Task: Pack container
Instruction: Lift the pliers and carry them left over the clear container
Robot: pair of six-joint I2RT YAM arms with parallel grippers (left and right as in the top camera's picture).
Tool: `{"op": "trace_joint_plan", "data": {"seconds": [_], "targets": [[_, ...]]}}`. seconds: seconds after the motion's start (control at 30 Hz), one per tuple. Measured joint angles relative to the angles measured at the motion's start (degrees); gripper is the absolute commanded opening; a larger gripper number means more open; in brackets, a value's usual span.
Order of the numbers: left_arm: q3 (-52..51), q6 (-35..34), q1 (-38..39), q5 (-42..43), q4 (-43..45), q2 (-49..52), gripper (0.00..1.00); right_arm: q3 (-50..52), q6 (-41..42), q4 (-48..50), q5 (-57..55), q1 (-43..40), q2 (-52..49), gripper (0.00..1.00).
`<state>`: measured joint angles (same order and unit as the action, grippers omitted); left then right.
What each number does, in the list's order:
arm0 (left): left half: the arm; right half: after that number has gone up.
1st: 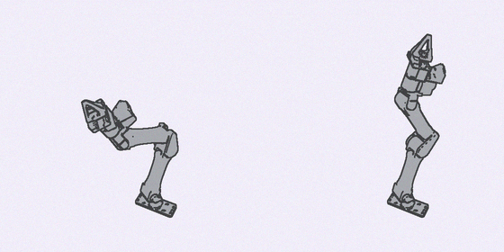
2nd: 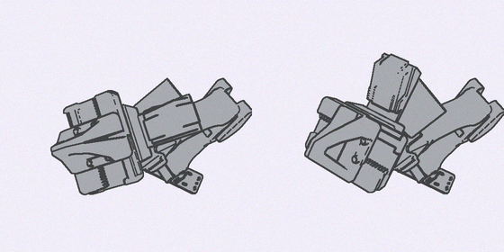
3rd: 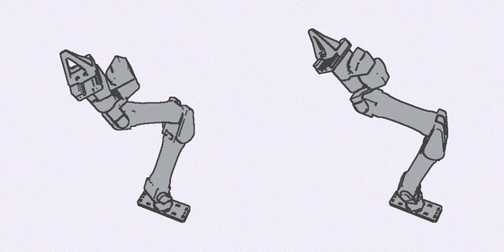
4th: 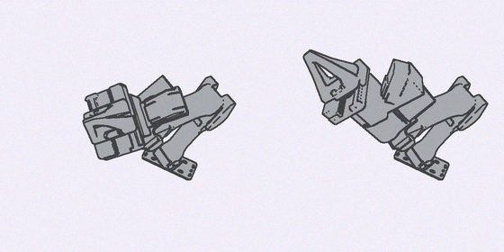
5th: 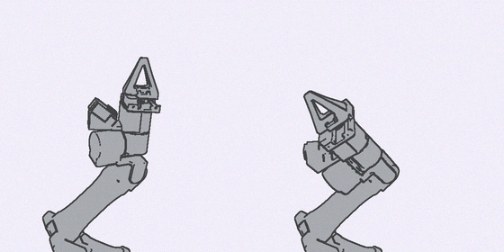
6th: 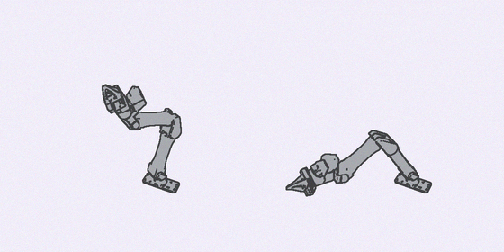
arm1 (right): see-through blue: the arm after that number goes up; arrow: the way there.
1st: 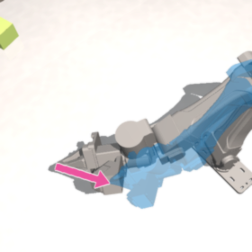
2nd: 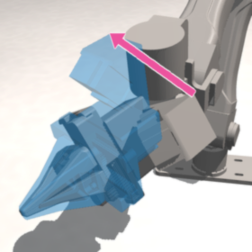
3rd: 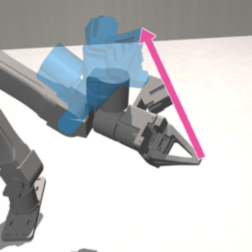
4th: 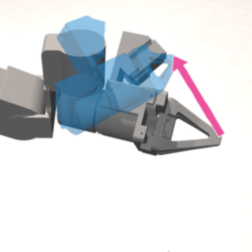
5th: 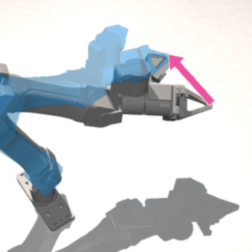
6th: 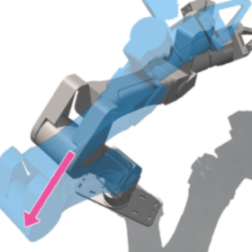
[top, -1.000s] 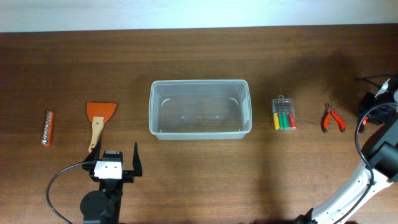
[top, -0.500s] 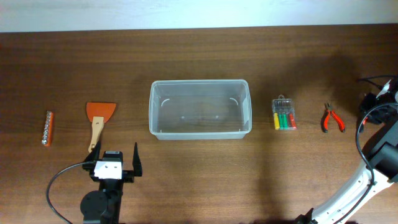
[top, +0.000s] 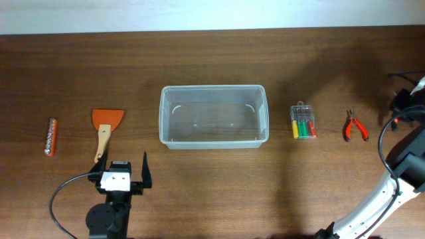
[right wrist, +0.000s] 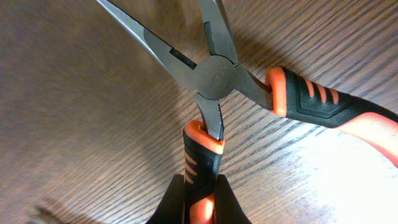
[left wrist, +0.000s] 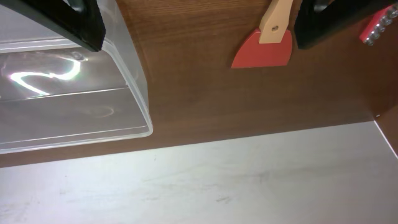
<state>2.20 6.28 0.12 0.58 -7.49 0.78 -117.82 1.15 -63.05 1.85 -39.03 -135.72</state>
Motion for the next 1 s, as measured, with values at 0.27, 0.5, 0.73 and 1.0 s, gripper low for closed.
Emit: {"op": "trace_joint_plan", "data": {"seconds": [0.27,0.5,0.73,1.0], "targets": [[0.0,0.0,0.0,0.0,0.0,0.0,0.99,-7.1,-0.1,-5.7,0.0,0.9,0.0,0.04],[0.0,0.0,0.0,0.0,0.0,0.0,0.99,-18.8,-1.6,-12.8,0.0,6.2,-0.3,0.04],[0.0,0.0,0.0,0.0,0.0,0.0,0.99,-33.8,-6.9,-23.9,0.8,14.6,-0.3,0.04],[0.0,0.0,0.0,0.0,0.0,0.0,0.99,-41.7,-14.6,-33.7,6.0,24.2,0.6,0.05]]}}
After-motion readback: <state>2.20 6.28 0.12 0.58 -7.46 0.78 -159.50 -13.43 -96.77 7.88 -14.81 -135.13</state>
